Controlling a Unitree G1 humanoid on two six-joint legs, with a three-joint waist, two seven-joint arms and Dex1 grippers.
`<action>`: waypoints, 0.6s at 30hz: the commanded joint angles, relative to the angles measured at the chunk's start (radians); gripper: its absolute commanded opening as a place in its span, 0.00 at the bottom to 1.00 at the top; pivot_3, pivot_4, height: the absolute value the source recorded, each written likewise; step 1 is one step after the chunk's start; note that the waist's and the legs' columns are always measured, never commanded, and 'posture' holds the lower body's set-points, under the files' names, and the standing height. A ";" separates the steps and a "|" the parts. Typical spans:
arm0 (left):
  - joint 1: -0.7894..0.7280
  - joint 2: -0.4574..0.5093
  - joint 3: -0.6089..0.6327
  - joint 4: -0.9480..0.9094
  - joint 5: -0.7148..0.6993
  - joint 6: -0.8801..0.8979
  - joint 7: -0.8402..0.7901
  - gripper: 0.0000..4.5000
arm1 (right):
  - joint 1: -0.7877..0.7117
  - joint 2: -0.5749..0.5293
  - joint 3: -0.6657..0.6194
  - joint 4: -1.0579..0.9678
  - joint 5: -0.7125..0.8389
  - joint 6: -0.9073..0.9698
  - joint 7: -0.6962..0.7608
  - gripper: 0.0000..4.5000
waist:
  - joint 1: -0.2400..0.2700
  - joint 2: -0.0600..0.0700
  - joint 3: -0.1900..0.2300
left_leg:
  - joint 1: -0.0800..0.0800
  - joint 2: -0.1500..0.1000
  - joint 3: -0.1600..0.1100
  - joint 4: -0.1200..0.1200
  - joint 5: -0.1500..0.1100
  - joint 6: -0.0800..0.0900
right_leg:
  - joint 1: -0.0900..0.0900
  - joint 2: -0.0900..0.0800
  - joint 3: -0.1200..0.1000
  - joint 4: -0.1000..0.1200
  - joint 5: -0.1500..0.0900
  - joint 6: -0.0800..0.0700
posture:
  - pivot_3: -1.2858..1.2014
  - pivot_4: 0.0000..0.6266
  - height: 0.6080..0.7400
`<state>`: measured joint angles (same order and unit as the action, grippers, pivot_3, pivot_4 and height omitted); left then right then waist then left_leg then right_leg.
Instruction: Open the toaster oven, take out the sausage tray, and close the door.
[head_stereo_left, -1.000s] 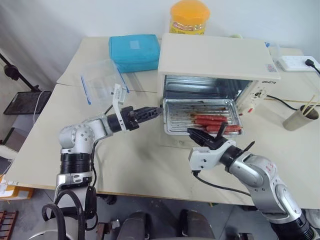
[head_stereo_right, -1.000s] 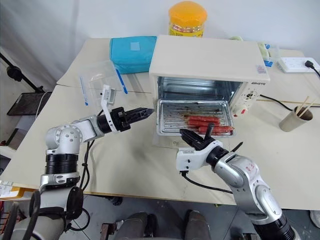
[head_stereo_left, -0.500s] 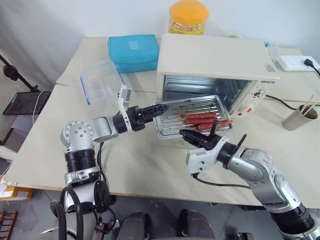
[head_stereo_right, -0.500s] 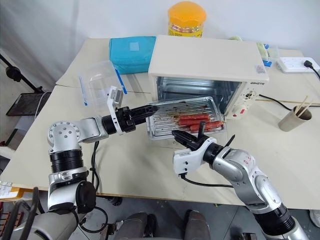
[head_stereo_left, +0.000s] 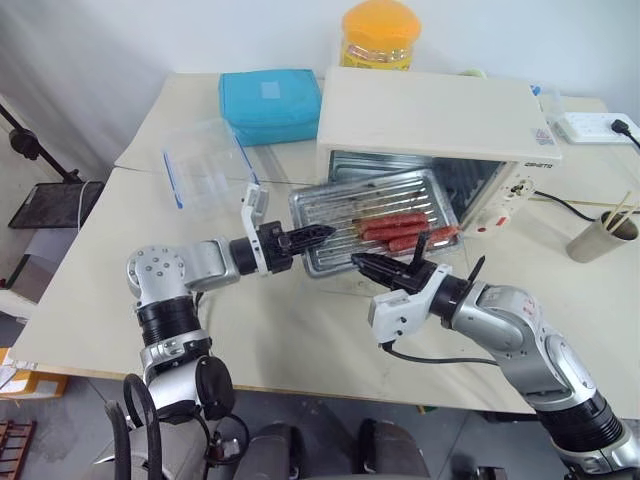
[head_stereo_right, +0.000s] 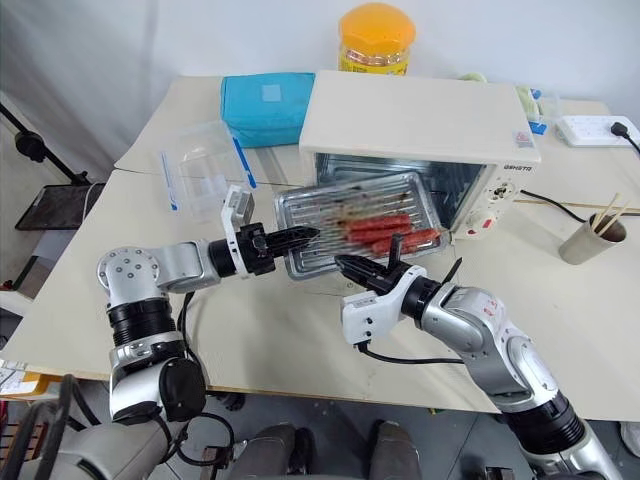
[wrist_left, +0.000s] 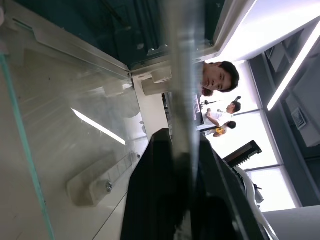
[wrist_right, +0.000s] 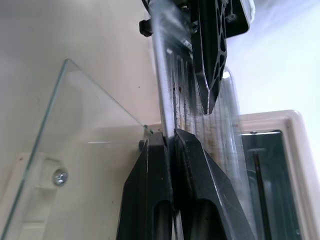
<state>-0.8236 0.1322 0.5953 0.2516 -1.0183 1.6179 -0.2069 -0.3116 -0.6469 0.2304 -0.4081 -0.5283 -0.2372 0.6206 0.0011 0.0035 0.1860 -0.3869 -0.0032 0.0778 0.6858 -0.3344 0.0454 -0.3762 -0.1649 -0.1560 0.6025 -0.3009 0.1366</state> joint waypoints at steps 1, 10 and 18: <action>-0.045 0.022 0.045 0.086 -0.127 -0.003 0.068 0.01 | -0.012 -0.006 -0.006 -0.012 0.016 -0.006 0.012 0.00 | 0.001 0.000 0.000 | 0.000 0.000 0.000 0.000 0.000 0.000 | 0.000 0.000 0.000 0.000 0.000 0.000 | 0.52 0.24 1.00; -0.001 0.143 -0.049 0.238 -0.452 -0.003 0.238 0.00 | -0.021 0.001 -0.042 -0.006 0.120 0.001 0.034 0.33 | -0.002 0.000 0.000 | 0.001 0.000 -0.002 0.000 0.000 0.000 | 0.000 0.000 0.001 0.002 0.000 0.000 | 0.52 0.24 1.00; 0.160 0.185 -0.089 0.184 -0.772 -0.077 0.474 0.00 | 0.094 -0.063 -0.168 -0.068 0.430 -0.115 0.082 0.69 | -0.001 0.000 0.000 | 0.001 -0.002 -0.006 0.000 0.000 0.000 | 0.001 0.000 0.006 0.004 0.000 0.000 | 0.52 0.24 1.00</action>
<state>-0.6787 0.3020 0.5247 0.4793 -1.6724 1.5762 0.2260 -0.2267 -0.6961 0.1127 -0.4252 -0.1837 -0.3262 0.6884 -0.0002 0.0031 0.1859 -0.3858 -0.0051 0.0716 0.6855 -0.3341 0.0452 -0.3755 -0.1647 -0.1491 0.6069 -0.3009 0.1366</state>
